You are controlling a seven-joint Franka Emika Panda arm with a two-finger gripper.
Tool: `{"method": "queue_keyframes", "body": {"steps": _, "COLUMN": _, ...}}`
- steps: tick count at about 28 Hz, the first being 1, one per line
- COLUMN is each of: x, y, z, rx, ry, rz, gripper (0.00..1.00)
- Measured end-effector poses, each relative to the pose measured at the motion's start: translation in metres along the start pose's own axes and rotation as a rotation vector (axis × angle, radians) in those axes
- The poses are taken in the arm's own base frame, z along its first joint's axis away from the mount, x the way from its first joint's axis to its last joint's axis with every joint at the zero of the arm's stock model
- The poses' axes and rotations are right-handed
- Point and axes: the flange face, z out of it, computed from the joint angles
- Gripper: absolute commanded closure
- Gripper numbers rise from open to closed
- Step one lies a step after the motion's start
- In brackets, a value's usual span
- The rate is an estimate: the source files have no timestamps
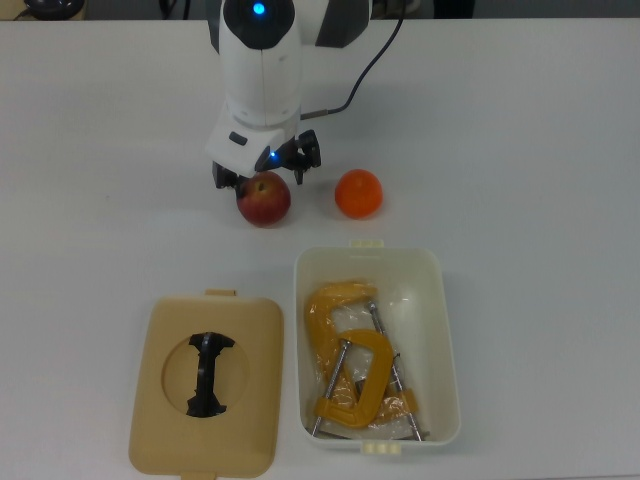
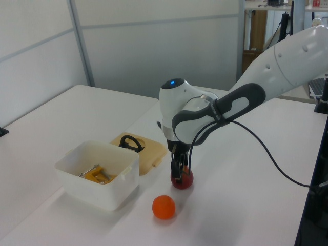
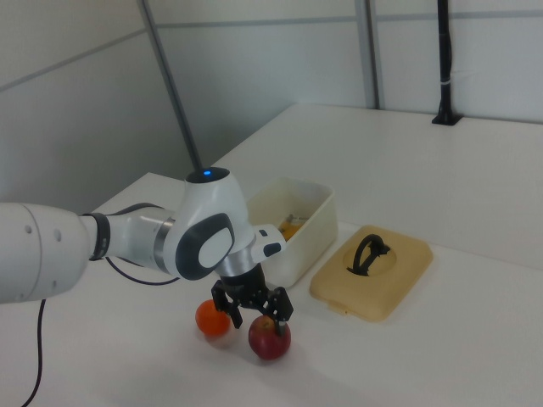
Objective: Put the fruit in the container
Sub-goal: 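Lift the red apple and carry it over the white container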
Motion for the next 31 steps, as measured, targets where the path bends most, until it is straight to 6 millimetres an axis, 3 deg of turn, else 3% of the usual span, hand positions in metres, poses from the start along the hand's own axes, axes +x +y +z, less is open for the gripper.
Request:
{"method": "queue_keyframes", "body": {"steps": 1, "x": 0.001, "y": 0.000, "z": 0.003, "rx": -0.002, "ry": -0.001, "rz": -0.003, "gripper": 0.02}}
{"method": "queue_keyframes", "body": {"steps": 2, "x": 0.002, "y": -0.001, "z": 0.006, "rx": -0.005, "ry": -0.005, "rz": -0.008, "gripper": 0.12}}
{"method": "queue_keyframes", "body": {"steps": 3, "x": 0.002, "y": -0.001, "z": 0.008, "rx": -0.010, "ry": -0.009, "rz": -0.014, "gripper": 0.26}}
{"method": "queue_keyframes", "body": {"steps": 4, "x": 0.003, "y": -0.001, "z": 0.010, "rx": -0.016, "ry": -0.012, "rz": -0.019, "gripper": 0.54}}
{"method": "queue_keyframes", "body": {"steps": 9, "x": 0.005, "y": 0.000, "z": 0.012, "rx": -0.035, "ry": -0.018, "rz": -0.037, "gripper": 1.00}}
{"method": "queue_keyframes", "body": {"steps": 14, "x": 0.008, "y": 0.002, "z": 0.007, "rx": -0.040, "ry": -0.006, "rz": -0.035, "gripper": 1.00}}
{"method": "queue_keyframes", "body": {"steps": 18, "x": 0.016, "y": 0.008, "z": -0.012, "rx": -0.049, "ry": 0.032, "rz": -0.022, "gripper": 1.00}}
{"method": "queue_keyframes", "body": {"steps": 26, "x": 0.041, "y": 0.036, "z": -0.094, "rx": -0.043, "ry": 0.183, "rz": 0.051, "gripper": 1.00}}
{"method": "queue_keyframes", "body": {"steps": 31, "x": 0.051, "y": 0.044, "z": -0.136, "rx": -0.037, "ry": 0.269, "rz": 0.077, "gripper": 0.99}}
